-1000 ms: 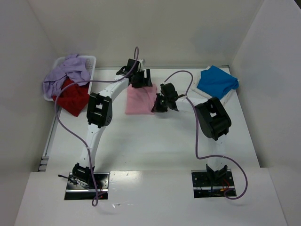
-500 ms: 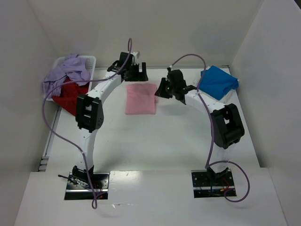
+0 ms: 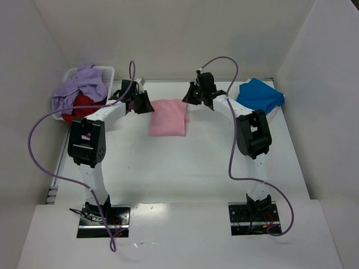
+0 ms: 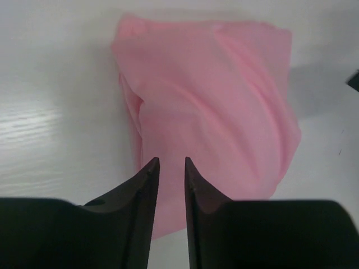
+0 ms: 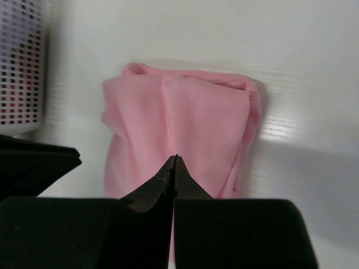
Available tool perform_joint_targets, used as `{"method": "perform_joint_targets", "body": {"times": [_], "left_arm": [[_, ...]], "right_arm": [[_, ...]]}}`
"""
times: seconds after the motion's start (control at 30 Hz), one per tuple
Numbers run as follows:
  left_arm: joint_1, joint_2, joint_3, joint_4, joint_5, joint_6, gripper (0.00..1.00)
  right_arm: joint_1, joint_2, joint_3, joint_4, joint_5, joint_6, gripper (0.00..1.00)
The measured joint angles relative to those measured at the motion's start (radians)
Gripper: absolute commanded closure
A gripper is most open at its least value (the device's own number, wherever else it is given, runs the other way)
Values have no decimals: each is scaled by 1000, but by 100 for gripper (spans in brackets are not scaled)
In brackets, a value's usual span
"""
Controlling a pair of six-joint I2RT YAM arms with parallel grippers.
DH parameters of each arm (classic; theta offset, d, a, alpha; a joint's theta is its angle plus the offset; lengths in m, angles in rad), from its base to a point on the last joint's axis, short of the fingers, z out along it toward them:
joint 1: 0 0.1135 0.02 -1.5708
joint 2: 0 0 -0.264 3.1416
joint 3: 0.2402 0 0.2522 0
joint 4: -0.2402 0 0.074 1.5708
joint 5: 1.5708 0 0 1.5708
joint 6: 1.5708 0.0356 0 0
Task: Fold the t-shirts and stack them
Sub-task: Smooth out wrinkles on the folded tshirt
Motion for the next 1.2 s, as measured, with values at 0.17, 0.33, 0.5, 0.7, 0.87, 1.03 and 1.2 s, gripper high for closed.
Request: {"method": "perform_joint_targets", "body": {"times": [0.17, 0.33, 0.5, 0.7, 0.87, 1.03, 1.2], "left_arm": [[-12, 42, -39, 3, 83, -18, 86], [-16, 42, -91, 42, 132, -33, 88], [-24, 42, -142, 42, 155, -51, 90], [-69, 43, -147, 31, 139, -58, 90], [-89, 45, -163, 20, 99, -60, 90], [-84, 45, -204, 0, 73, -82, 93], [-83, 45, -205, -4, 61, -101, 96]], "right_arm": [[0, 181, 97, -30, -83, 5, 100], [2, 304, 295, -70, -152, 15, 100], [11, 373, 460, -90, -164, 16, 100], [17, 406, 476, -131, -138, 14, 100], [17, 439, 476, -185, -93, -5, 100], [17, 449, 477, -225, -32, -21, 100], [11, 458, 494, -264, 20, -24, 100]]}}
